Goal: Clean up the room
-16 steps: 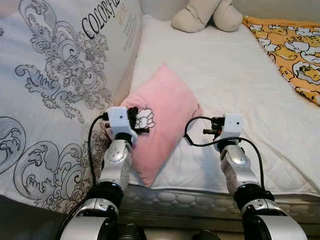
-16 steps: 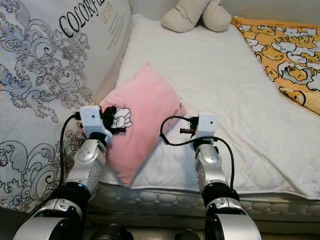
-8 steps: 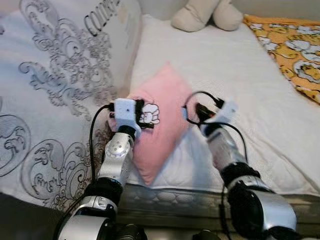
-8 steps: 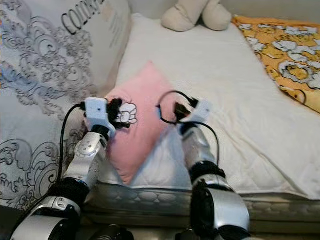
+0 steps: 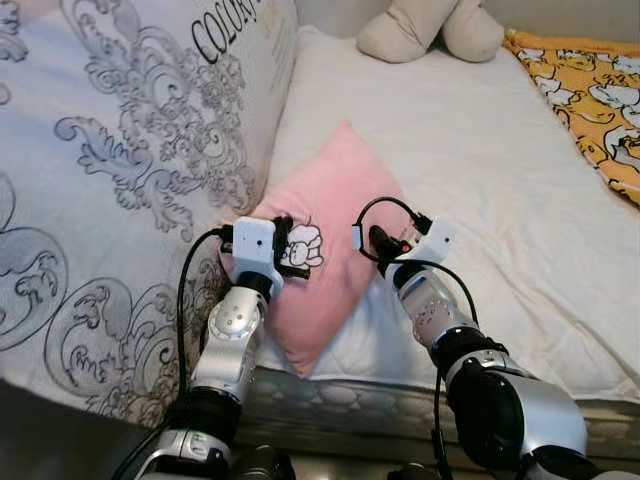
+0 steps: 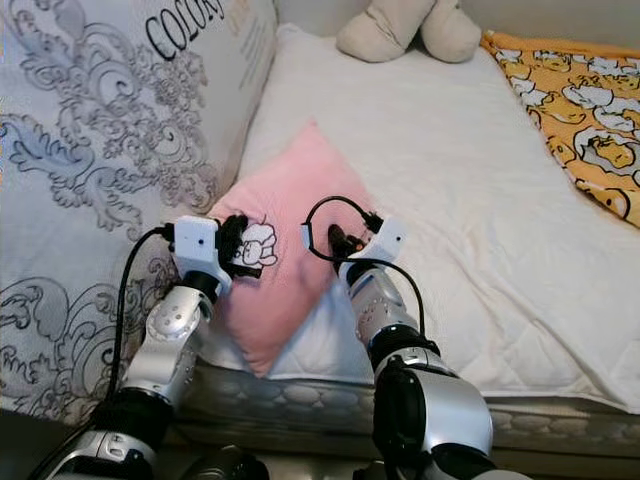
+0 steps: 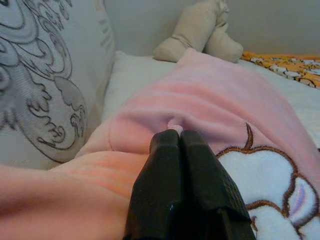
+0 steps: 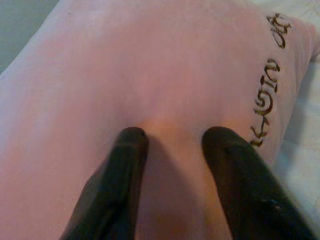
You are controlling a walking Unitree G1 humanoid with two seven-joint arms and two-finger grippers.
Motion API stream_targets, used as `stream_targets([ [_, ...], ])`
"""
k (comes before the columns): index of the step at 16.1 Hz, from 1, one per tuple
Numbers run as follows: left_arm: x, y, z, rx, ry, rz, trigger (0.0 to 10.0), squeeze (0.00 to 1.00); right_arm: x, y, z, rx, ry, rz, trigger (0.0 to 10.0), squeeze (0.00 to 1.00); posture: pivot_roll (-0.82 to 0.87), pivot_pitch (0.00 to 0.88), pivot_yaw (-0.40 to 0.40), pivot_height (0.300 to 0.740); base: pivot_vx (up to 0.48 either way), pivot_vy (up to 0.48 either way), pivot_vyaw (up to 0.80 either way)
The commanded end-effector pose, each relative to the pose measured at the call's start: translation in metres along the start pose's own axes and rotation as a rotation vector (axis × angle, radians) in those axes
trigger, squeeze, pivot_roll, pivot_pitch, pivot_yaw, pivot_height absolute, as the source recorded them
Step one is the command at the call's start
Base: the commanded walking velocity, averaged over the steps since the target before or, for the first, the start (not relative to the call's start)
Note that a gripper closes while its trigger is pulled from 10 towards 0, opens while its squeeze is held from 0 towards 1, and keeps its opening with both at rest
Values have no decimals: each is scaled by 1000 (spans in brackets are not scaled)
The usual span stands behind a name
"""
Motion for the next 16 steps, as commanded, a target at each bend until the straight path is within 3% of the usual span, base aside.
stream_targets([
  [1, -2, -3, 5, 5, -26, -21, 10000, 0, 0, -7, 0, 59, -16, -19, 10000, 1000, 37, 0, 10, 714, 0, 0, 0],
  [3, -3, -3, 3, 11, -21, -27, 10000, 0, 1, -5, -3, 82, -11, -10, 10000, 1000, 42, 0, 6, 714, 0, 0, 0],
  [7, -2, -7, 4, 20, -29, -46, 10000, 0, 0, -6, -7, -64, 6, 13, 10000, 1000, 23, 0, 9, 714, 0, 0, 0],
  [9, -1, -7, 5, 19, -36, -51, 10000, 0, -3, -11, 5, -21, -30, 5, 10000, 1000, 19, 0, 10, 714, 0, 0, 0],
  [11, -1, -7, 6, 20, -42, -52, 10000, 0, -5, -14, 12, 89, -57, -2, 10000, 1000, 20, 0, 12, 714, 0, 0, 0],
  [15, -1, -7, 4, 26, -43, -54, 10000, 0, -7, -22, 17, 129, -80, -22, 10000, 1000, 24, 0, 11, 714, 0, 0, 0],
  [16, -1, -6, 3, 27, -42, -54, 10000, 0, -10, -38, 20, 141, -99, -94, 10000, 631, 25, 0, 19, 714, 0, 0, 0],
])
Point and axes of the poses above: a point about 5 cm out from each wrist's last joint towards the gripper, its own x axis pointing out of the wrist towards the gripper, its own y axis along the axis of the wrist's last joint, z = x × y, the point moved 6 cm from there along x, pointing out of the wrist towards the gripper, and after that the axes turned 5 degrees about x, right-handed, at the moved point
